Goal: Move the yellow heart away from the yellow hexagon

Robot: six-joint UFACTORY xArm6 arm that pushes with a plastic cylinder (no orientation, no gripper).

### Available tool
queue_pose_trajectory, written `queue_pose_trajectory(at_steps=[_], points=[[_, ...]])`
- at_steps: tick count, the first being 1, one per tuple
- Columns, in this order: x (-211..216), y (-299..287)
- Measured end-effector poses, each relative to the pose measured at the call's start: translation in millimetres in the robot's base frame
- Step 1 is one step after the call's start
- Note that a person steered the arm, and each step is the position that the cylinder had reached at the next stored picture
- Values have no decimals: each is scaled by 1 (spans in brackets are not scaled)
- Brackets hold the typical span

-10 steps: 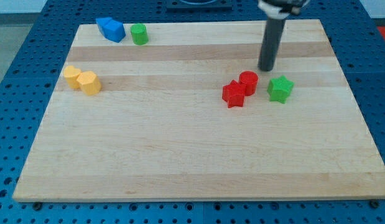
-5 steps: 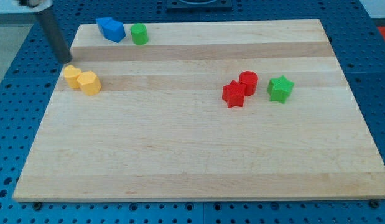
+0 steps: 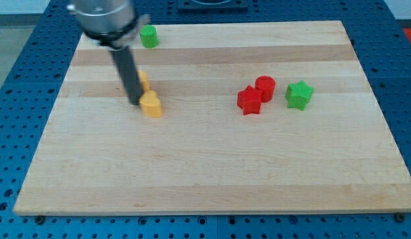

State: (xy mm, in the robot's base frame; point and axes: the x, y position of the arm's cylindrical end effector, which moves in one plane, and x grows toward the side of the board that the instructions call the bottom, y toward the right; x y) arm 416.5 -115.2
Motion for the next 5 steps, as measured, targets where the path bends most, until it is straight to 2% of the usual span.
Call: queue_pose_trajectory(at_steps=[1,2,4,5], points=[[42,4],[50,-29],[63,121],[60,134]])
